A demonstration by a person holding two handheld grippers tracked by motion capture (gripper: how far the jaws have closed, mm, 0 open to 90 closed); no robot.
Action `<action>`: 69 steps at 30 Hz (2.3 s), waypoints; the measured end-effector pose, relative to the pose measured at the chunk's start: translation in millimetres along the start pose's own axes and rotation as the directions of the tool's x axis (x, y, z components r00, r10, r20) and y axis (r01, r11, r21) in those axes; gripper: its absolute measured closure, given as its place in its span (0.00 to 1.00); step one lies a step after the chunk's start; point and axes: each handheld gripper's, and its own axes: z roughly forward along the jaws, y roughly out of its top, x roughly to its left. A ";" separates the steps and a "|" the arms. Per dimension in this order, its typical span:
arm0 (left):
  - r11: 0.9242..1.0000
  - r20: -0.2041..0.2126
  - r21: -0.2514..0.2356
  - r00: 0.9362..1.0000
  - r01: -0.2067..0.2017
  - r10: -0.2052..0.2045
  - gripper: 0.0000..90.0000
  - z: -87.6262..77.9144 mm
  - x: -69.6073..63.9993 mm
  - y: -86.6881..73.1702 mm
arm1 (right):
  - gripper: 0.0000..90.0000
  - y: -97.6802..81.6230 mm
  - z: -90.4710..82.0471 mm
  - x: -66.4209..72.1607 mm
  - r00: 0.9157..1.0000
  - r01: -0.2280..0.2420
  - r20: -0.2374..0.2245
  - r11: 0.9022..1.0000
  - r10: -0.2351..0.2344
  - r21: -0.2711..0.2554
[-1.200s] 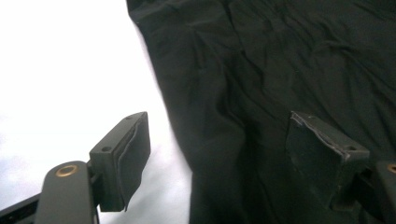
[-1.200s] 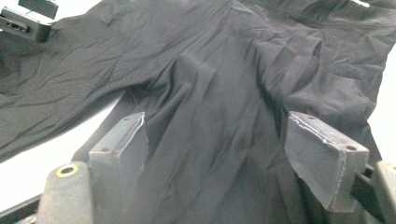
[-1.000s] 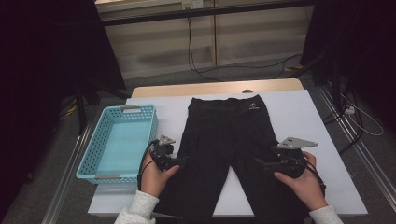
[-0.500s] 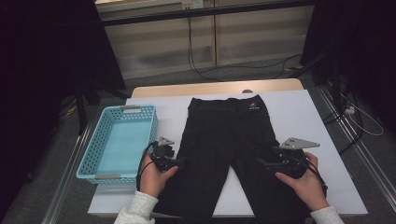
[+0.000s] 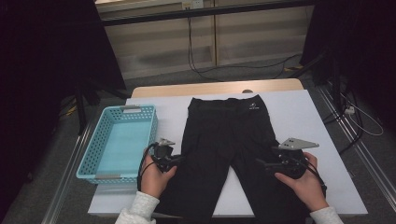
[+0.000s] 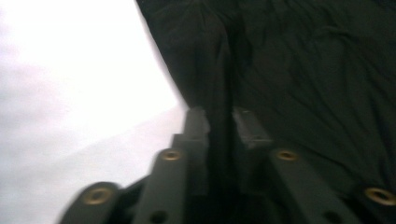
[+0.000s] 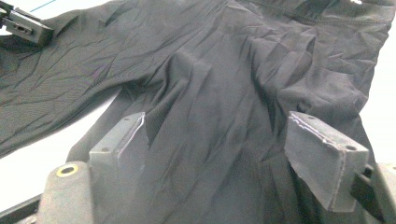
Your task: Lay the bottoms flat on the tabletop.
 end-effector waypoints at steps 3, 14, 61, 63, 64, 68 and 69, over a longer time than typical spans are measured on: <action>1.000 0.024 0.003 1.000 0.004 -0.005 0.88 1.3 -3.1 0.8 | 0.24 0.3 -0.2 0.4 1.000 0.002 -0.002 1.000 -0.002 -0.002; 1.000 0.040 -0.025 0.999 0.012 -0.011 0.95 -7.3 -3.8 5.3 | 0.24 0.0 -0.3 -0.2 1.000 0.000 0.000 1.000 0.000 0.000; 0.995 0.176 -0.071 0.981 -0.068 0.080 0.98 13.3 -45.5 16.0 | 0.24 0.0 0.9 2.1 1.000 0.005 -0.004 1.000 -0.005 0.001; 0.996 0.187 -0.064 0.979 -0.065 0.076 0.98 16.5 -48.9 17.6 | 0.24 0.0 0.7 2.2 1.000 0.004 -0.004 1.000 -0.004 0.001; 0.996 0.187 -0.064 0.979 -0.065 0.076 0.98 16.5 -48.9 17.6 | 0.24 0.0 0.5 2.3 1.000 0.002 -0.004 1.000 -0.002 0.000; 0.995 0.197 -0.073 0.977 -0.068 0.082 0.98 16.0 -52.2 18.4 | 0.24 -0.3 0.0 1.5 1.000 0.000 -0.001 1.000 0.000 -0.003; 0.994 0.197 -0.080 0.977 -0.070 0.084 0.98 15.2 -52.2 19.1 | 0.24 -0.4 -0.1 1.3 1.000 -0.004 0.000 1.000 0.004 -0.002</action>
